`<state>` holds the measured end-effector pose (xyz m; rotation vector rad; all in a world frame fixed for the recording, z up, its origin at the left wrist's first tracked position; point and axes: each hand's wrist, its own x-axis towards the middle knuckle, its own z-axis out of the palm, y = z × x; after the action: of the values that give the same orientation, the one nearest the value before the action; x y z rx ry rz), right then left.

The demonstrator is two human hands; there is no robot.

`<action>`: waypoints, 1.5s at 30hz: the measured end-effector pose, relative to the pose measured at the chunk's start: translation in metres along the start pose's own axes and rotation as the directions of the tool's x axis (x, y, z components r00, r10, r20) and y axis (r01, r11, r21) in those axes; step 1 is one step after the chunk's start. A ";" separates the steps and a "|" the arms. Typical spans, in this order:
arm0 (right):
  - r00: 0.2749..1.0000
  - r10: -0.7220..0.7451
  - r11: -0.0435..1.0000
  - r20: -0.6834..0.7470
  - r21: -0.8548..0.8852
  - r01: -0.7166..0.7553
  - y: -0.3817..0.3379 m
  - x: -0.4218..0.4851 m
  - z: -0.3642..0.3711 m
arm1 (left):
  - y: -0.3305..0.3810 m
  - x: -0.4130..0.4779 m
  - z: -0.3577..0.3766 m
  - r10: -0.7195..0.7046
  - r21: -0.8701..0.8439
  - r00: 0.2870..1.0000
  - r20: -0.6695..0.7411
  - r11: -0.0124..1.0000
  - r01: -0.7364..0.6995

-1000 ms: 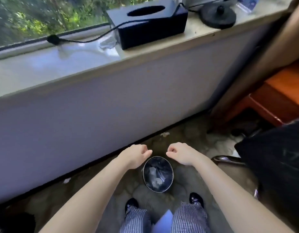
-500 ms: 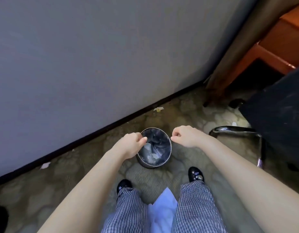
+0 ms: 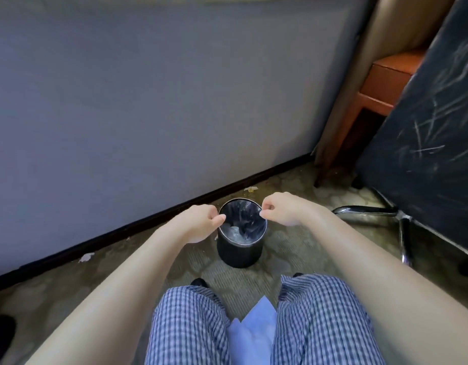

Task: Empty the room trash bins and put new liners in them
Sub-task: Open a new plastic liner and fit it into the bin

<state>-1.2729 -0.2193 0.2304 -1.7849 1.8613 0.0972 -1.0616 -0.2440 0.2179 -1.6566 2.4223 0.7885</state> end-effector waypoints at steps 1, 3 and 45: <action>1.000 -0.001 1.000 -0.013 -0.010 0.001 0.001 -0.009 0.000 | 0.003 -0.007 0.001 0.002 0.007 1.000 -0.005 1.000 -0.002; 1.000 -0.003 1.000 -0.031 -0.030 0.003 0.005 -0.021 0.002 | 0.007 -0.016 0.005 0.009 0.013 1.000 -0.018 1.000 -0.008; 0.829 0.538 0.712 0.150 0.446 -0.543 0.160 0.310 0.262 | -0.120 0.327 0.300 -0.574 -0.487 0.774 0.266 0.613 0.622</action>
<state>-1.3243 -0.3704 -0.1757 -0.8688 2.1224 -0.1282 -1.1455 -0.4113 -0.2019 -2.3667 1.4243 1.4570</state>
